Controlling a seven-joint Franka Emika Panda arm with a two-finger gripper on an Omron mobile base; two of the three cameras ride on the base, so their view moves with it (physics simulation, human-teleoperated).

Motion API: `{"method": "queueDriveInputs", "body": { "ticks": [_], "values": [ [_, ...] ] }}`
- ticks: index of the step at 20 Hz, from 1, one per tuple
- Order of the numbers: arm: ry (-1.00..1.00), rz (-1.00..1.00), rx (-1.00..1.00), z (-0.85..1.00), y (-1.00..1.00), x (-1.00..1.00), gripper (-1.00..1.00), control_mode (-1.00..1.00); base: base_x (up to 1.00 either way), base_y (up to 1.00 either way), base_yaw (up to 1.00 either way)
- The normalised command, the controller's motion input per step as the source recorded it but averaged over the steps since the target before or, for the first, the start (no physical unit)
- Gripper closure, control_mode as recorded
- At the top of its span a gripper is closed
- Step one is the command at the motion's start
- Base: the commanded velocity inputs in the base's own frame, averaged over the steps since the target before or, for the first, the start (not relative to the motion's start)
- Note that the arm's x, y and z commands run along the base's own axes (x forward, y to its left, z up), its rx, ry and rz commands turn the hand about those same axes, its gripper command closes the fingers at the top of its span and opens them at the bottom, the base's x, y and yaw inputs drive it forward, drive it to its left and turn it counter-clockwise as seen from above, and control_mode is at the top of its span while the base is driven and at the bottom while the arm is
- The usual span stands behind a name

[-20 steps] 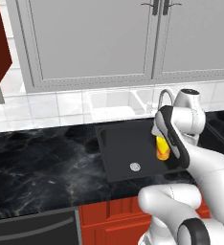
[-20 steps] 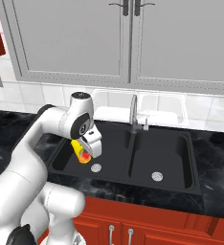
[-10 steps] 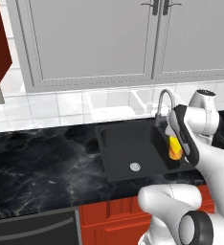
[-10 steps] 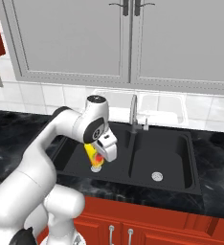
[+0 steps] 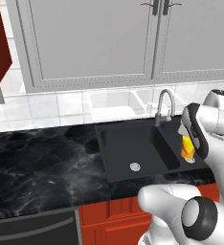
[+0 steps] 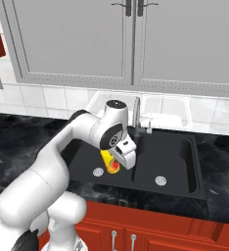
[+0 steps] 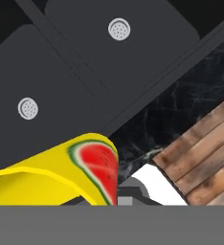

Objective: Place the glass cup in the left basin and the cup in the right basin of the sink.

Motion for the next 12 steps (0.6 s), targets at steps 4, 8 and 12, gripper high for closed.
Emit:
{"method": "queueDriveInputs", "body": {
  "ticks": [4,8,12],
  "values": [
    [0.00,0.00,0.00,0.00,-0.45,0.03,1.00,-1.00,0.00,0.00,0.00],
    [0.00,0.00,0.00,0.00,-0.44,0.06,1.00,-1.00,0.00,0.00,0.00],
    [0.00,0.00,0.00,0.00,-0.44,0.06,1.00,-1.00,0.00,0.00,0.00]
  ]
}}
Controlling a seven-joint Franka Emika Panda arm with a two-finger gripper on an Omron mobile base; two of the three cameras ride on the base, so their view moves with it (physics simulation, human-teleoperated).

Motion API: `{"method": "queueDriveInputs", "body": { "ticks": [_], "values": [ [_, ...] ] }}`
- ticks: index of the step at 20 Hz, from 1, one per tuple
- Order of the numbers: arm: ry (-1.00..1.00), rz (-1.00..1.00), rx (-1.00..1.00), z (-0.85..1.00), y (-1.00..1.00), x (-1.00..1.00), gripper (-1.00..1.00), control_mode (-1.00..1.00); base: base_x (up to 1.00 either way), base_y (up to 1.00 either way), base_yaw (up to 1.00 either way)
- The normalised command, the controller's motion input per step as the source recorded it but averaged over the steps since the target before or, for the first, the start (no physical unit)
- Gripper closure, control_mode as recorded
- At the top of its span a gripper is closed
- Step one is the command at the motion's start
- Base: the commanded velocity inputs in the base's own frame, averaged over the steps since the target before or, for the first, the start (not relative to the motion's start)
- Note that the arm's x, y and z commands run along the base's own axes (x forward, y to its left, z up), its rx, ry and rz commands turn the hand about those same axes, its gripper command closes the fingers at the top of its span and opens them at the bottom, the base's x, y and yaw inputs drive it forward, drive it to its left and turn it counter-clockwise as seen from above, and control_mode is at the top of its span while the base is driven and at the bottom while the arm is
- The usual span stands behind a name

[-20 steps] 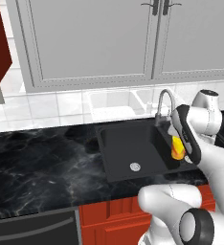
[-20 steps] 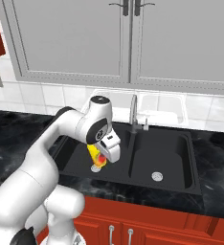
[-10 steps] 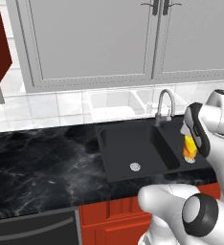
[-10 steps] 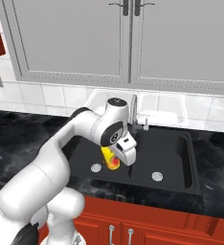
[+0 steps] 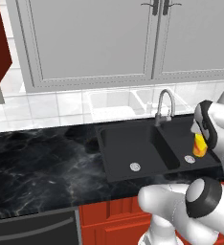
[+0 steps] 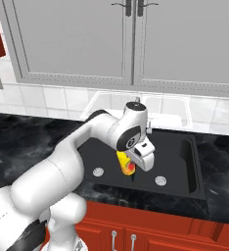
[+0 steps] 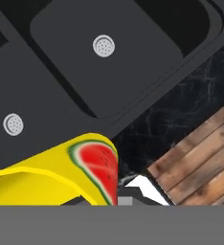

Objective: Place the glass cup in the left basin and the cup in the right basin of the sink.

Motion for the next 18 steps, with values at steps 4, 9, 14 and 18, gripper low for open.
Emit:
{"method": "queueDriveInputs", "body": {
  "ticks": [4,9,14,18],
  "values": [
    [0.00,0.00,0.00,0.00,-0.40,0.08,1.00,-1.00,0.00,0.00,0.00],
    [0.00,0.00,0.00,0.00,-0.32,0.14,1.00,-1.00,0.00,0.00,0.00],
    [0.00,0.00,0.00,-0.05,-0.23,0.20,1.00,-1.00,0.00,0.00,0.00],
    [0.00,0.01,0.00,-0.05,-0.17,0.27,1.00,-1.00,0.00,0.00,0.00]
  ]
}}
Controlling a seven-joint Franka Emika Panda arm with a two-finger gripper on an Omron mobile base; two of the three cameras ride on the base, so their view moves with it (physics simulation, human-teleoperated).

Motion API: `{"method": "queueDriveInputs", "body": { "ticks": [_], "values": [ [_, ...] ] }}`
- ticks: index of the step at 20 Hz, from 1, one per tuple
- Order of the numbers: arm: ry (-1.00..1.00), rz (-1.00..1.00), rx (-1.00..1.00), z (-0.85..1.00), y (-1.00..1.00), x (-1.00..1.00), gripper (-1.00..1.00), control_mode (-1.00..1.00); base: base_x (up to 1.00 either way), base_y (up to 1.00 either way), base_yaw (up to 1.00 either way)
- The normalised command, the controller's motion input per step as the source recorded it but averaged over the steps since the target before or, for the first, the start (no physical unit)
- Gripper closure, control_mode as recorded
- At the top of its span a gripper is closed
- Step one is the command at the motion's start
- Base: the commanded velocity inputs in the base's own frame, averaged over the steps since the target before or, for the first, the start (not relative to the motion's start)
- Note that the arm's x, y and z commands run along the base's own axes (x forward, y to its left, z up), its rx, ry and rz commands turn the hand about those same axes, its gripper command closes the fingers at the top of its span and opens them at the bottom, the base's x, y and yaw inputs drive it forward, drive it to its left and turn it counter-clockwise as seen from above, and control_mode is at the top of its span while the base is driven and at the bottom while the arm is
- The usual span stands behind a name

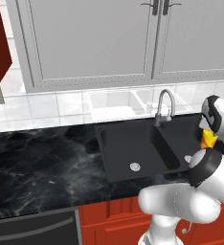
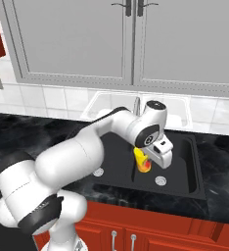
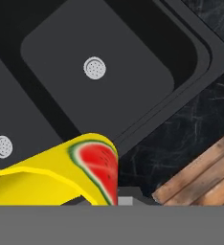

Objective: Place the glass cup in the left basin and the cup in the right basin of the sink.

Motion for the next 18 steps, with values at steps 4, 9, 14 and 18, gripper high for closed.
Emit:
{"method": "queueDriveInputs", "body": {
  "ticks": [4,9,14,18],
  "values": [
    [0.00,0.02,0.00,-0.04,-0.06,0.34,1.00,-1.00,0.00,0.00,0.00],
    [0.00,0.03,0.00,-0.05,-0.04,0.34,1.00,-1.00,0.00,0.00,0.00],
    [0.00,0.01,0.00,-0.13,-0.03,0.27,1.00,-1.00,0.00,0.00,0.00],
    [0.00,0.00,0.00,-0.19,-0.09,0.21,1.00,-1.00,0.00,0.00,0.00]
  ]
}}
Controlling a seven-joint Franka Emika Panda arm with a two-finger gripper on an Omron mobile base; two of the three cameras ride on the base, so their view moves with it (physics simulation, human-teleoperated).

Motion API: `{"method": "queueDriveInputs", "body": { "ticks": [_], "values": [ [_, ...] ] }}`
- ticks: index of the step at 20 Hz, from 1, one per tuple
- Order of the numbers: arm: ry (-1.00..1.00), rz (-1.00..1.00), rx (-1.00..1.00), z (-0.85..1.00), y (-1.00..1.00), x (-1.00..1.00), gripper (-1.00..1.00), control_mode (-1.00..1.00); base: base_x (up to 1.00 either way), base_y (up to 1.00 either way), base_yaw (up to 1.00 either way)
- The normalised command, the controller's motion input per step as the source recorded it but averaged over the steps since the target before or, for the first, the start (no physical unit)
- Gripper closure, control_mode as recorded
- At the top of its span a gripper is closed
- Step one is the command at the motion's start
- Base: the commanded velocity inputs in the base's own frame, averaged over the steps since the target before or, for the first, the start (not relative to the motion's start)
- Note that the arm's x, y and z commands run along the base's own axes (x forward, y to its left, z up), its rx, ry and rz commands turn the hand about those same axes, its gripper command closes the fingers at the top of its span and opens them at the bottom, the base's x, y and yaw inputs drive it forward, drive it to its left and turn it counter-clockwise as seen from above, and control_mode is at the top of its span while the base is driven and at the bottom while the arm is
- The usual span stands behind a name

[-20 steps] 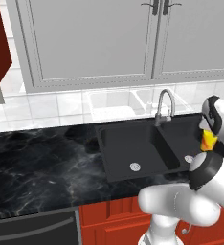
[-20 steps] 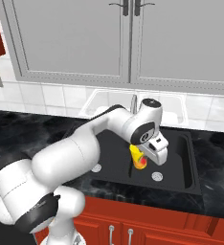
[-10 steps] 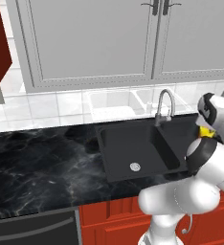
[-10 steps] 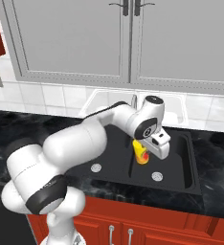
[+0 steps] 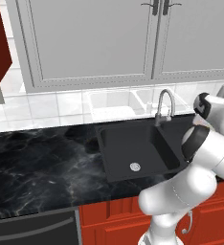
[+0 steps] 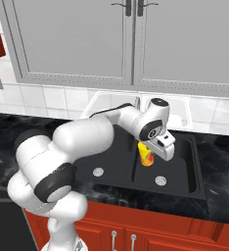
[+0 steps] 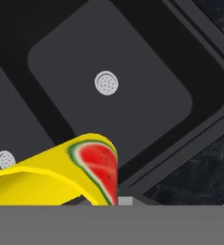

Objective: Place the glass cup in the left basin and the cup in the right basin of the sink.

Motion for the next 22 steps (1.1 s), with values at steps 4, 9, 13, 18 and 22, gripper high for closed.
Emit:
{"method": "queueDriveInputs", "body": {
  "ticks": [4,9,13,18,22],
  "values": [
    [0.00,0.00,0.00,-0.22,-0.12,0.12,1.00,-1.00,0.00,0.00,0.00],
    [0.00,0.00,0.00,-0.23,-0.08,0.14,1.00,-1.00,0.00,0.00,0.00],
    [0.00,0.02,0.00,-0.20,-0.12,0.16,1.00,-1.00,0.00,0.00,0.00],
    [0.00,0.10,0.00,-0.21,-0.11,0.14,1.00,-1.00,0.00,0.00,0.00],
    [0.00,0.14,0.00,-0.18,-0.07,0.15,1.00,-1.00,0.00,0.00,0.00]
  ]
}}
